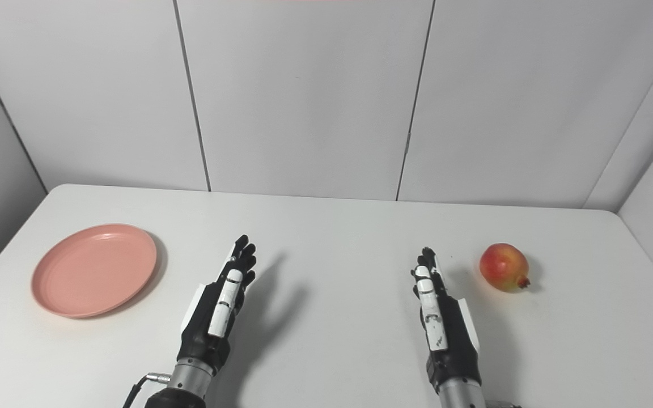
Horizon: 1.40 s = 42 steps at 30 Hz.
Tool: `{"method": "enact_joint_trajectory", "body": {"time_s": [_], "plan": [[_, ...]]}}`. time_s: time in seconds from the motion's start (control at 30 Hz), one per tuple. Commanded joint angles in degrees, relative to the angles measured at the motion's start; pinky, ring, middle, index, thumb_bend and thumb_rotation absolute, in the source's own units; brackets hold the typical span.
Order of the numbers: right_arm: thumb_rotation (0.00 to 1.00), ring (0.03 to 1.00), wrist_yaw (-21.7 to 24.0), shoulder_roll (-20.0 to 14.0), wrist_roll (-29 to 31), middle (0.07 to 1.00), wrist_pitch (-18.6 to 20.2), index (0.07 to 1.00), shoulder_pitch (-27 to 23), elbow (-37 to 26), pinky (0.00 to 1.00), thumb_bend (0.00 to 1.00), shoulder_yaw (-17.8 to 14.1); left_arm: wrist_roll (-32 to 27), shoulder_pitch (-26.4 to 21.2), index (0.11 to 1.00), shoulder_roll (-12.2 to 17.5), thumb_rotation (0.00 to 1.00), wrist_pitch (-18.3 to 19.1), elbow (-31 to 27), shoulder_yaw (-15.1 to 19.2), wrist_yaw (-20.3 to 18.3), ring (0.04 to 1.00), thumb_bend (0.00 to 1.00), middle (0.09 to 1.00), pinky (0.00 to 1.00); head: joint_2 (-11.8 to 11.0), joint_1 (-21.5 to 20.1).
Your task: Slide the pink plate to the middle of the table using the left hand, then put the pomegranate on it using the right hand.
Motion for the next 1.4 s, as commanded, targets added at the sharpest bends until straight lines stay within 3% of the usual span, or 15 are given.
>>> {"method": "enact_joint_trajectory", "body": {"time_s": [0.0,1.27,1.37], "plan": [[1.00,0.976,-0.1,0.3,0.2,0.989,-2.6,0.990,-0.9,-2.1,1.00,0.28,-0.1,0.1,-0.5,1.000,-0.7,1.00,-0.4,-1.6,-0.6,-0.2,0.999,0.42,1.000,1.00,0.0,0.1],[1.00,0.977,0.0,0.1,0.6,0.989,-2.9,0.988,-1.3,-1.3,0.99,0.28,-0.3,0.1,-0.9,1.000,-0.8,1.00,-0.4,-1.0,-0.5,-0.1,0.993,0.42,1.000,1.00,0.1,0.2],[1.00,0.975,0.2,-0.2,0.5,0.989,-3.3,0.990,-1.2,-1.2,0.99,0.28,-0.4,0.1,-0.9,1.000,-1.0,1.00,-0.3,-1.0,-0.6,0.0,0.995,0.42,1.000,1.00,-0.4,2.0]]}}
